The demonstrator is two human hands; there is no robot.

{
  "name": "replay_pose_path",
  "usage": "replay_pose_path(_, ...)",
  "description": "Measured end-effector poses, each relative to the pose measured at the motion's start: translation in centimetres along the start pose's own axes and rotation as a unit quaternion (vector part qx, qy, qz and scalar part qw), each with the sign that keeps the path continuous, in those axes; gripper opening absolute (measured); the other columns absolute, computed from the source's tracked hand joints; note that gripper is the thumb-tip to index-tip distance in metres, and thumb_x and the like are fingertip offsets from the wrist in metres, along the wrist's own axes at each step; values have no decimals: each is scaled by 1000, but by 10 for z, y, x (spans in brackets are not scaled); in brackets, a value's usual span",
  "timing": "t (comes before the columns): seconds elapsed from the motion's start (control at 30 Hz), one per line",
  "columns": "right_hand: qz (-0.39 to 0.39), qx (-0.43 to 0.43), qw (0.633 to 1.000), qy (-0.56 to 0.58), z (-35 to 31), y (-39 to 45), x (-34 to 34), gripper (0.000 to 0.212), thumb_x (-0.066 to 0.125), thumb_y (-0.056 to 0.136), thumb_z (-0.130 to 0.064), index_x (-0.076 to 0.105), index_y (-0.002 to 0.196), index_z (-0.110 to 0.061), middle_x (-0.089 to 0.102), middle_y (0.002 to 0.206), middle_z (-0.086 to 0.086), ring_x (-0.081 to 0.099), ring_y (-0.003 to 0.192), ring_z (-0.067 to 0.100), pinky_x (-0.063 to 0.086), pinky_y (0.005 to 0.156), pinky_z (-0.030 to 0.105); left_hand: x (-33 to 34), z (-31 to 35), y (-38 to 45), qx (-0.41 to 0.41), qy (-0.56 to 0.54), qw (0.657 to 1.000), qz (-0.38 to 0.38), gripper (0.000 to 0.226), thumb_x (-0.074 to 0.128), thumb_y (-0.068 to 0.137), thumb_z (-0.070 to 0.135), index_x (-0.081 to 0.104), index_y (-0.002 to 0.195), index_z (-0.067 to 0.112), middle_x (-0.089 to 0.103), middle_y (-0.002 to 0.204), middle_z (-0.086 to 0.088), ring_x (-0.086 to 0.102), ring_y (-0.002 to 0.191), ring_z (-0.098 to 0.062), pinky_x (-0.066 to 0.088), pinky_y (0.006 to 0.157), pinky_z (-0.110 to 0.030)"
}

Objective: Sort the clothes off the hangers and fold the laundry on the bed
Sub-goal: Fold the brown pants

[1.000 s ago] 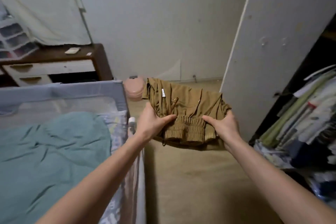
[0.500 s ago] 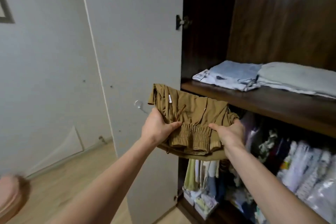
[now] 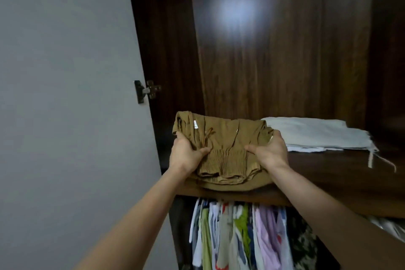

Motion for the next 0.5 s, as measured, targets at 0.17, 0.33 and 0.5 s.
replay_pose_path(0.17,-6,-3,1000,-16,-3,66,21,81,84,71,-17,37,137,-10,54,132,11,52,120,29,45,102,42,26,-4,91,17,18,1000,-11,105,82,70,39,19,148,9,44,139,-12,45,128,-30,42,105,-48)
replay_pose_path(0.33,-5,-26,999,-26,0,143,43,81,84,71,-14,38,138,-7,54,133,11,52,121,28,42,105,36,63,-15,171,19,27,999,-4,104,82,71,40,21,147,4,45,140,-15,45,129,-32,40,107,-46)
replay_pose_path(0.5,-14,-43,998,-38,-2,230,73,72,81,74,-11,42,134,-6,54,132,12,51,120,28,42,101,33,97,-25,246,-11,21,1000,10,102,82,72,38,21,147,4,45,141,-15,44,130,-31,39,109,-45)
Point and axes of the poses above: each hand's wrist, its own y-axis towards the middle knuckle, its own x-axis out of the palm, z = x × y, the point moved 1 cm from there along y, towards the middle knuckle
